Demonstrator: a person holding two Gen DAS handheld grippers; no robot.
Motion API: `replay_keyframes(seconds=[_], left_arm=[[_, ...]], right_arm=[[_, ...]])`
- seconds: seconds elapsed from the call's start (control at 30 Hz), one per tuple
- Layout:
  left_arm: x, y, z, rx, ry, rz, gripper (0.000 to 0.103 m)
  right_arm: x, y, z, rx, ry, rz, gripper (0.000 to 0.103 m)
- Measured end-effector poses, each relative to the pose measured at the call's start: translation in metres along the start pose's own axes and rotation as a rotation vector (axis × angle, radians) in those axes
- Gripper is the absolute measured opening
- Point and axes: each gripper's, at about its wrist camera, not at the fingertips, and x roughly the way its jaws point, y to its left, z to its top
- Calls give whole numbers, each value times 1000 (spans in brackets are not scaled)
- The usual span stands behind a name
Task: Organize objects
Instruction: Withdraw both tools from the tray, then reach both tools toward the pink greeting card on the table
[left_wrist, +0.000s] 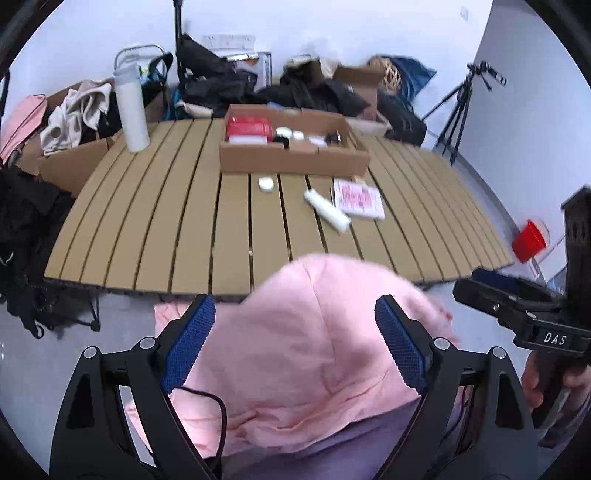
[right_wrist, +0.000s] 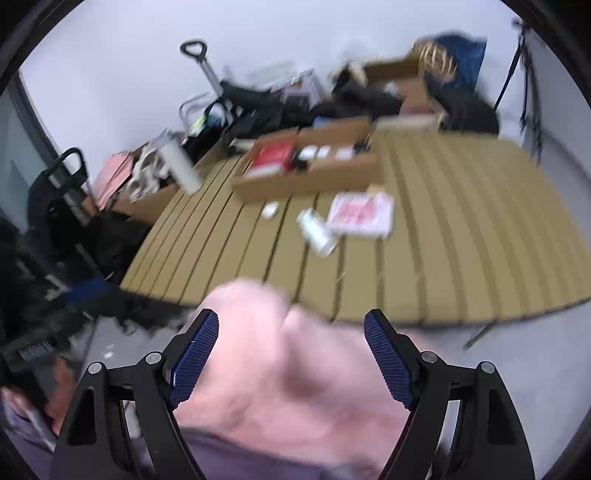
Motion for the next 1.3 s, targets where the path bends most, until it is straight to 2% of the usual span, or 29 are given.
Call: replay_keyframes(seconds=[0.07,0.2,0.3,0.33,0.37,0.43,0.47,0.53,0.57,0.6,0.63,0.67,0.7,0.77,0.8,0.9,0.97,1.0,1.07,1.13,1.17,1.23,1.3], left_arm=[[2,1,1,-11,-3,20,86],[2,4,4,-26,-18,6,86],[11,1,6,-18,-21,1,86],[17,-4,12,5,-22,-21,86],[24,-10,21,33,-26,-46,86],[39,-20,40,58,-47,-71,86],[50,-25,50,72,-52,-95,86],[85,-37,79,97,-33,-179,86],[105,-43,92,109,-9,-226,83],[127,-48,104,112,20,-252,74],[153,-55,116,120,54,-271,70],[174,-61,125,130,83,-278,57],[201,-66,134,136,123,-270,49],[245,-73,144,143,187,-228,39],[265,-75,147,138,217,-205,35],[315,-74,150,108,326,-182,34],[320,-72,154,78,318,-225,32],[321,-74,155,83,324,-227,24],[319,-77,155,97,319,-232,21],[314,-82,152,126,299,-205,14],[310,-83,151,133,296,-198,8],[297,-83,149,110,301,-228,5],[275,-84,144,82,284,-265,4]], right_arm=[[3,1,0,-13,-7,-54,84],[5,-6,2,17,-14,-52,84],[8,-9,3,8,-44,-143,84],[10,-9,4,-2,-67,-177,84],[11,-11,5,-10,-74,-179,84],[17,-17,14,-14,-84,-118,84],[22,-25,23,-5,-110,-81,84],[32,-43,35,11,-176,-73,84],[51,-62,48,34,-156,-99,84],[66,-74,57,54,-115,-99,84],[81,-89,67,81,-81,-78,84],[96,-106,77,119,-77,-60,82],[109,-119,86,147,-77,-70,80],[135,-138,102,163,-57,-69,64],[151,-144,109,163,-40,-68,61],[186,-157,120,191,12,-53,60],[203,-164,121,226,42,-46,54],[207,-164,120,229,40,-39,50],[213,-163,117,222,38,-57,39],[212,-165,114,235,30,-54,36],[209,-166,114,241,28,-58,32],[198,-168,114,249,18,-73,25],[178,-166,113,252,-2,-53,22]])
